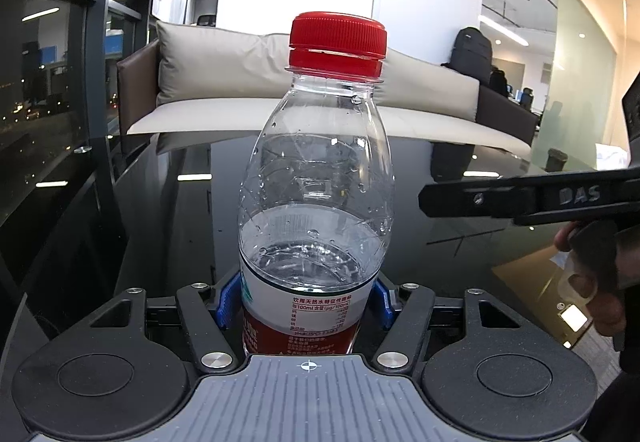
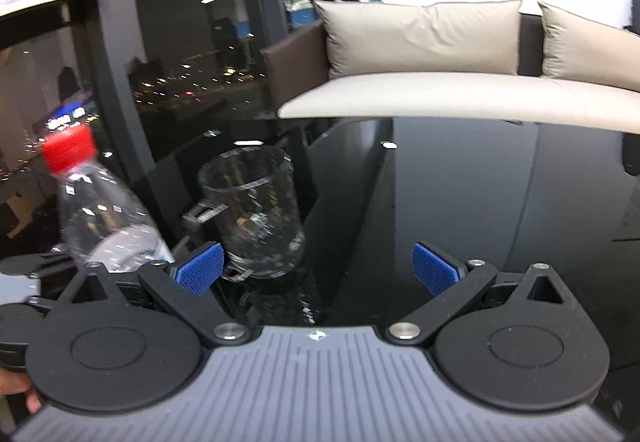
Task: Unscrew bottle cap and pour
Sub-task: 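Bring the right gripper over the bottle cap held by the left gripper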
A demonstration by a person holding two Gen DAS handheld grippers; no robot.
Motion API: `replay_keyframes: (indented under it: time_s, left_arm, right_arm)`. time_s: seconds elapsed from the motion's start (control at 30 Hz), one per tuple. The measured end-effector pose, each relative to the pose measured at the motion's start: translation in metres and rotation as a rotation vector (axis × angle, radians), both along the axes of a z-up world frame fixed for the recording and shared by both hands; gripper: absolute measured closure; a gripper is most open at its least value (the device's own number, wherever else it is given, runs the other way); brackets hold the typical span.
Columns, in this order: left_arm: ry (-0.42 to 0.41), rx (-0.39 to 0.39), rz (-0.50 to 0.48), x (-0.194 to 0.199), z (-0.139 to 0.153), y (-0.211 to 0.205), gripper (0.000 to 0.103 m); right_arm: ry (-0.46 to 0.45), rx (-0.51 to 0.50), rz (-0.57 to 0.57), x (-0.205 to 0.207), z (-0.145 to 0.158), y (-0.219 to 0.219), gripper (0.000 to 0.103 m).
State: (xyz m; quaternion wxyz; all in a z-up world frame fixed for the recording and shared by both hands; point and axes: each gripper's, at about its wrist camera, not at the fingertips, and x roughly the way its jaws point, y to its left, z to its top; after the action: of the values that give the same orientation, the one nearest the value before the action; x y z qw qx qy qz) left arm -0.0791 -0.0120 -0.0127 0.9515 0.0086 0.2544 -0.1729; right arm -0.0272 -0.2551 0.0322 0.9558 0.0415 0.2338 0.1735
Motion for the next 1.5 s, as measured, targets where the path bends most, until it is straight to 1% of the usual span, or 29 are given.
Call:
replay_keyframes:
  time_s: [0.03, 0.13, 0.2, 0.23, 0.27, 0.33, 0.43, 0.57, 0.7, 0.73, 0.77, 0.83, 1.1, 1.33, 1.5]
  left_arm:
    - [-0.001, 0.001, 0.000, 0.000, 0.000, -0.001, 0.045]
    - [-0.001, 0.001, 0.002, 0.001, 0.000, -0.001, 0.045]
    - [-0.001, 0.001, 0.002, 0.002, 0.001, -0.002, 0.045]
    - [-0.001, 0.001, 0.003, 0.002, 0.001, -0.002, 0.045]
    - [-0.001, 0.001, 0.003, 0.002, 0.001, -0.003, 0.045]
    - [-0.002, 0.001, 0.003, 0.004, 0.001, -0.003, 0.045]
    - [-0.003, 0.002, 0.004, 0.005, 0.000, -0.003, 0.045]
    - [-0.003, 0.001, 0.005, 0.006, 0.000, -0.003, 0.045]
    - [-0.004, 0.000, 0.005, 0.007, -0.001, -0.002, 0.045]
    - [-0.004, 0.000, 0.005, 0.006, -0.001, -0.001, 0.045]
    - [-0.005, 0.000, 0.005, 0.006, -0.001, -0.001, 0.045]
    - [-0.005, 0.000, 0.006, 0.006, -0.001, -0.001, 0.045]
    - [-0.008, 0.002, 0.007, 0.005, -0.002, -0.002, 0.045]
    - [-0.015, 0.000, 0.009, 0.003, -0.003, -0.001, 0.045]
    - [-0.010, -0.013, 0.010, 0.003, -0.003, 0.001, 0.045]
  right_arm:
    - [-0.009, 0.006, 0.027, -0.003, 0.005, 0.004, 0.000]
    - [-0.033, 0.014, 0.060, -0.012, 0.012, 0.008, 0.000]
    - [-0.051, 0.038, 0.096, -0.018, 0.020, 0.012, 0.001]
    - [-0.055, 0.054, 0.109, -0.020, 0.023, 0.013, 0.005]
    - [-0.056, 0.056, 0.111, -0.020, 0.024, 0.013, 0.011]
    - [-0.058, 0.061, 0.125, -0.022, 0.028, 0.016, 0.016]
    - [-0.058, 0.069, 0.147, -0.025, 0.034, 0.019, 0.020]
    - [-0.059, 0.093, 0.190, -0.028, 0.041, 0.024, 0.030]
    - [-0.069, 0.094, 0.241, -0.034, 0.047, 0.029, 0.033]
    - [-0.071, 0.091, 0.253, -0.035, 0.048, 0.031, 0.038]
    - [-0.074, 0.087, 0.264, -0.036, 0.049, 0.032, 0.045]
    - [-0.071, 0.083, 0.288, -0.037, 0.051, 0.036, 0.050]
    - [-0.081, 0.084, 0.343, -0.036, 0.065, 0.048, 0.056]
    - [-0.101, 0.063, 0.366, -0.038, 0.079, 0.059, 0.070]
    - [-0.108, 0.009, 0.363, -0.039, 0.086, 0.068, 0.070]
